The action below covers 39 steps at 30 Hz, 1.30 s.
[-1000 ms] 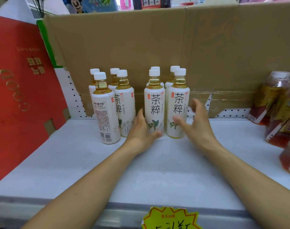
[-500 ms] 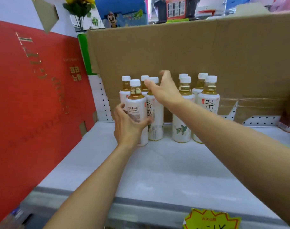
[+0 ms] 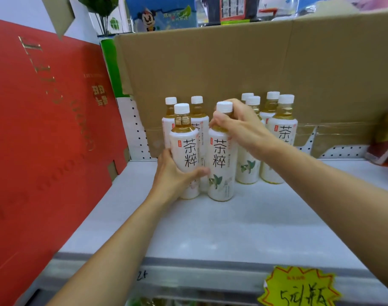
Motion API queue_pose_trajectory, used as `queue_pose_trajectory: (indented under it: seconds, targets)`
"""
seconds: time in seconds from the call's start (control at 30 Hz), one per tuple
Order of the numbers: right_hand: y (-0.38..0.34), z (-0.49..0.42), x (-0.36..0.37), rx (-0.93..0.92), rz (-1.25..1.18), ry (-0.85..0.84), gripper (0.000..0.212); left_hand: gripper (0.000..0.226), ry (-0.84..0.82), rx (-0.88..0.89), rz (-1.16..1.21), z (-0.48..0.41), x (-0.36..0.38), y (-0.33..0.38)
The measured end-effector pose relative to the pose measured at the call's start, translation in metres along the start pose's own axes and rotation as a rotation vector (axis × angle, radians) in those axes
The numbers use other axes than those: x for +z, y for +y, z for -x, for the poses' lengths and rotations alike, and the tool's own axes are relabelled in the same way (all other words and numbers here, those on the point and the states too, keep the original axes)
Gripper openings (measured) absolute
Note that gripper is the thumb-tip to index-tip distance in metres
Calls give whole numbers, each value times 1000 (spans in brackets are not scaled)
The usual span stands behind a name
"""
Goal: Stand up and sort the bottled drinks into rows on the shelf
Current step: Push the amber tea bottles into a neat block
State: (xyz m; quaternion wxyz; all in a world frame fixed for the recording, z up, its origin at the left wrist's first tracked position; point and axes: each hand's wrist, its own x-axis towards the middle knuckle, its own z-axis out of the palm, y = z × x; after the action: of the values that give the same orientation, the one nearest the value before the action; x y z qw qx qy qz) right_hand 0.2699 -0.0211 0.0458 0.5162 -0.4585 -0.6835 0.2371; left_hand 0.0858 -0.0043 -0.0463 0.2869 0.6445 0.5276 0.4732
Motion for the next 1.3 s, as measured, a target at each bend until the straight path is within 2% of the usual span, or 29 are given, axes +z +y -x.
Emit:
queue_pose_trajectory:
  seconds: [0.1,0.2,0.33,0.5,0.63,0.7,0.8,0.83,1.03,1.23,1.3]
  targets:
    - [-3,19,-25,-4,-15,11,12,90,37,25,-67,7,1,9]
    - [-4,36,-58,-5,-13,55,20,73,5,8,-13,14,9,16]
    - [0,48,-95,24,27,109,19,70,-96,49,68,29,41,35]
    - [12,53,-113,77,83,97,20,65,-232,142,78,37,81,57]
    - [20,52,-117,67,100,126,19,61,-275,113,122,40,97,66]
    - [27,60,-116,95,87,114,30,62,-274,107,140,41,101,65]
    - [47,86,-107,129,163,143,71,72,-286,103,123,45,102,59]
    - [54,95,-104,139,187,149,78,76,-301,104,116,46,103,57]
    - [71,105,-110,201,163,141,56,77,-284,100,124,48,112,57]
    - [71,103,-115,209,177,100,56,79,-275,87,109,48,118,59]
    - [68,102,-112,187,169,147,61,80,-299,93,87,49,114,61]
